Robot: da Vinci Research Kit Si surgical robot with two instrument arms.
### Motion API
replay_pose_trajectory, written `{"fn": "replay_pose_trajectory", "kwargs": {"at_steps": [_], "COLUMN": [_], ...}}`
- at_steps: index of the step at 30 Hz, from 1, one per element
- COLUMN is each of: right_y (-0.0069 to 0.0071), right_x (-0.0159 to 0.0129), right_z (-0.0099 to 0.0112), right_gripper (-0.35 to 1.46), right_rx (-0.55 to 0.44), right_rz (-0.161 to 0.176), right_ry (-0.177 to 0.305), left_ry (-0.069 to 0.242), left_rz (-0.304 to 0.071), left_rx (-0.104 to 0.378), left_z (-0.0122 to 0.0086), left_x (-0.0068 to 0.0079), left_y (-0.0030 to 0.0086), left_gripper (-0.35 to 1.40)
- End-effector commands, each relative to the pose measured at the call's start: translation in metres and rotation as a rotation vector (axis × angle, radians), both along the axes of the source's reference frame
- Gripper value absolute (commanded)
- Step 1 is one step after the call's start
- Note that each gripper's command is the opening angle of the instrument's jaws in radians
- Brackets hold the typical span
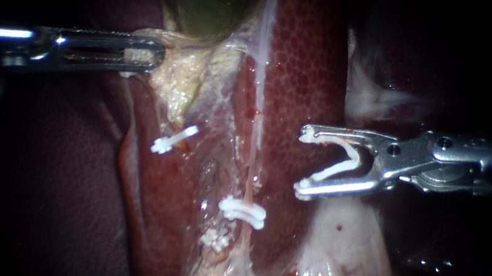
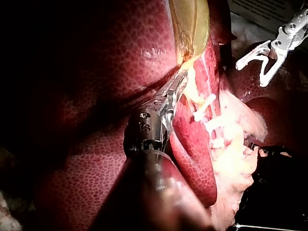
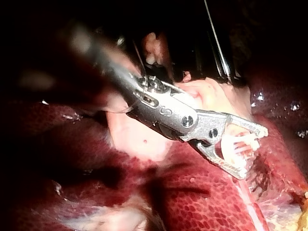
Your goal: Clipping third clip right tube
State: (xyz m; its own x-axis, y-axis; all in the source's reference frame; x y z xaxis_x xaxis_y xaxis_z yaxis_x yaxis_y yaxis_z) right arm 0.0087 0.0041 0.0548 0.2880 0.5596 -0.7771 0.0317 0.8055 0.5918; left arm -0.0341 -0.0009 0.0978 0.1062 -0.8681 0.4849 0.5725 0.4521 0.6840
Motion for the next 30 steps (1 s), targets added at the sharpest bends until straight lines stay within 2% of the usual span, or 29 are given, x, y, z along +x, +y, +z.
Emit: {"fn": "replay_pose_trajectory", "kwargs": {"at_steps": [1,6,12,15,19,26,30], "right_y": [0.0000,-0.0003,-0.0015,-0.0025,-0.0038,-0.0050,-0.0056], "right_x": [0.0001,0.0002,0.0010,0.0018,0.0029,0.0044,0.0050], "right_z": [0.0000,0.0005,0.0026,0.0045,0.0076,0.0125,0.0144], "right_gripper": [0.60,0.60,0.60,0.60,0.60,0.60,0.60], "right_rx": [0.000,-0.003,-0.013,-0.010,0.024,0.073,0.101], "right_rz": [0.000,0.000,-0.007,-0.015,-0.023,-0.001,0.006], "right_ry": [0.000,-0.001,0.004,0.002,-0.031,-0.064,-0.085], "left_ry": [-0.002,-0.001,-0.001,-0.001,-0.001,0.000,0.000], "left_rz": [-0.001,-0.001,-0.002,-0.002,-0.002,-0.003,-0.003], "left_rx": [-0.001,-0.001,-0.001,-0.001,-0.001,-0.002,-0.002], "left_z": [-0.0001,-0.0001,-0.0001,-0.0001,-0.0001,-0.0001,-0.0002], "left_x": [0.0000,0.0000,0.0000,0.0000,-0.0001,-0.0001,-0.0001], "left_y": [-0.0001,-0.0001,-0.0002,-0.0002,-0.0002,-0.0003,-0.0004], "left_gripper": [-0.35,-0.35,-0.35,-0.35,-0.35,-0.35,-0.35]}}
